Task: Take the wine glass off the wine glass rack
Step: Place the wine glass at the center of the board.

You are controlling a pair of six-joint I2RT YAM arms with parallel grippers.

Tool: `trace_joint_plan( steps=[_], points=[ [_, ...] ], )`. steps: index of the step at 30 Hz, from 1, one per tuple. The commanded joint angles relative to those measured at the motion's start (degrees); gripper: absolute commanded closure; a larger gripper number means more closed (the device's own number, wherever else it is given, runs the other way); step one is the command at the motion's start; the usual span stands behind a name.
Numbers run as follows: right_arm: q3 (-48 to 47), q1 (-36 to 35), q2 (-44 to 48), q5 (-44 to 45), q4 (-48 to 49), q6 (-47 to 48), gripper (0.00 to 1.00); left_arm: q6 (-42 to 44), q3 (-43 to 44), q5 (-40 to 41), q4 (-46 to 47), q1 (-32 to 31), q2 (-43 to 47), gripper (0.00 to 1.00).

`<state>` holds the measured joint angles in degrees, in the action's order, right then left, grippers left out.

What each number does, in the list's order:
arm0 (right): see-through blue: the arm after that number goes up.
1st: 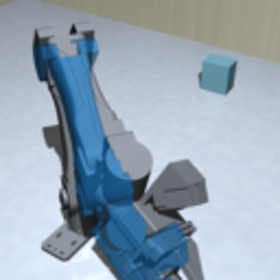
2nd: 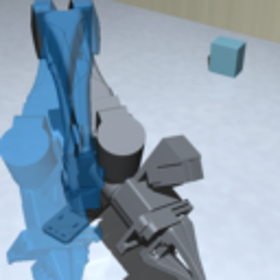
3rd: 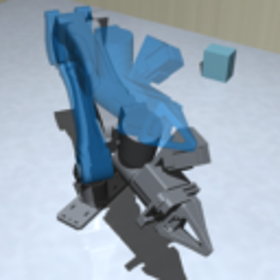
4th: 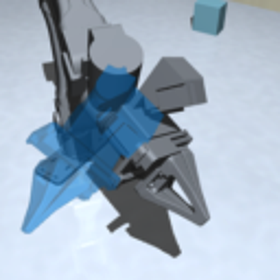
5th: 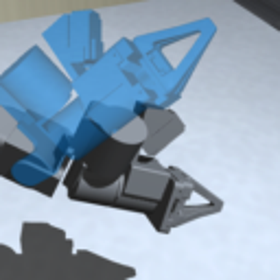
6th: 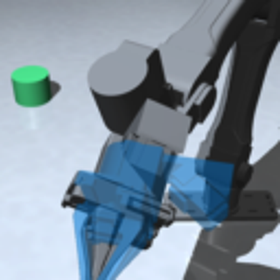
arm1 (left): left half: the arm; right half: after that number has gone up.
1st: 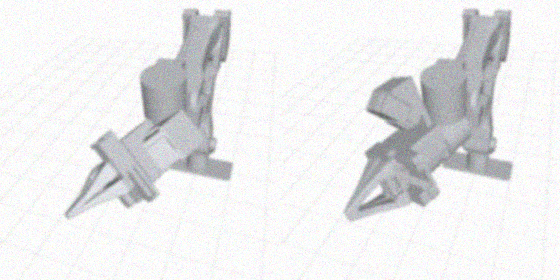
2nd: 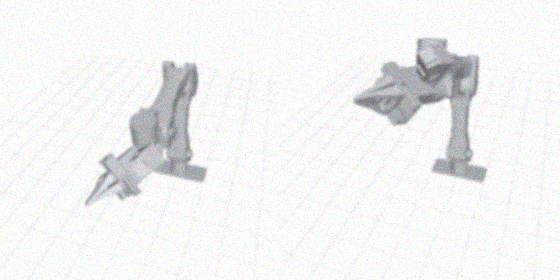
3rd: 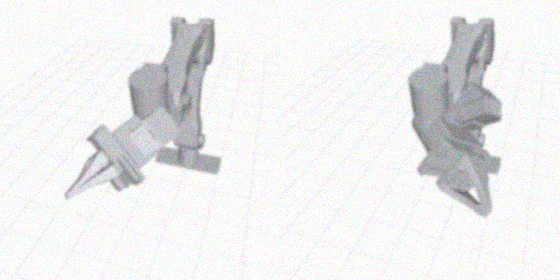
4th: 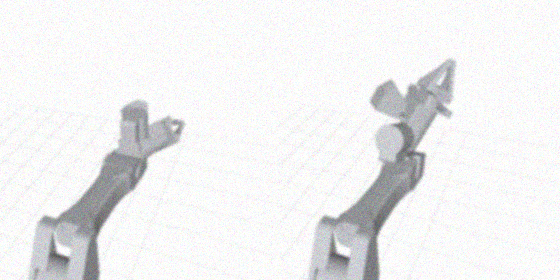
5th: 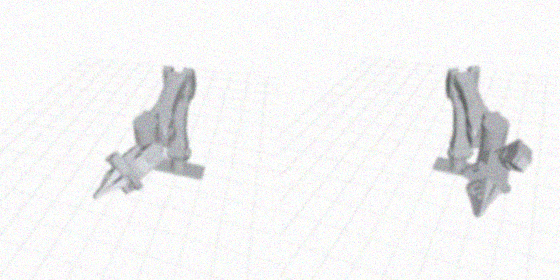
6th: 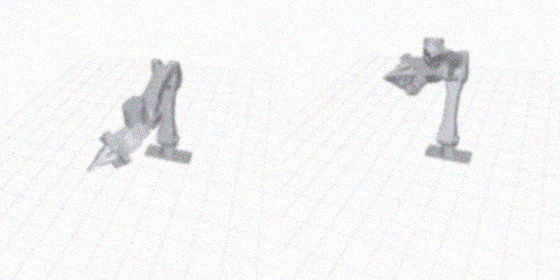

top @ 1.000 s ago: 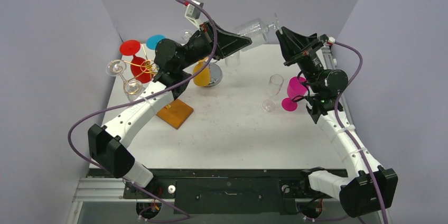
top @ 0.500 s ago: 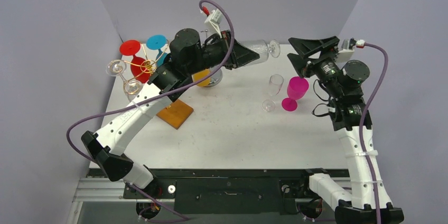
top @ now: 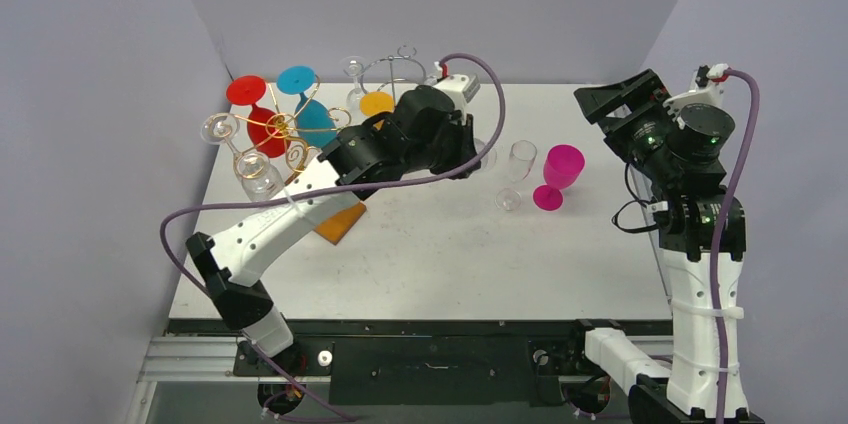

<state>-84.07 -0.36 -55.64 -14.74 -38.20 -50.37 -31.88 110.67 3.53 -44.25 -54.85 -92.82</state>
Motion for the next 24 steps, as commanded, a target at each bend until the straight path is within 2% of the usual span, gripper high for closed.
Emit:
trace_joint_plan(
  steps=[1, 12, 24],
  points=[
    [-3.6, 0.2, -1.6, 3.7, -3.2, 5.2, 0.22, 3.4, 1.6, 5.8, -4.4, -0.9, -3.3, 1.0],
    [-3.6, 0.2, -2.7, 4.3, -2.3, 5.5, 0.2, 4.6, 4.4, 5.8, -5.7, -1.2, -18.2, 1.0],
    [-4.1, 0.2, -2.1, 6.0, -3.5, 6.8, 0.19, 5.5, 15.8, 6.2, -9.1, 0.3, -35.0, 1.0]
  ],
)
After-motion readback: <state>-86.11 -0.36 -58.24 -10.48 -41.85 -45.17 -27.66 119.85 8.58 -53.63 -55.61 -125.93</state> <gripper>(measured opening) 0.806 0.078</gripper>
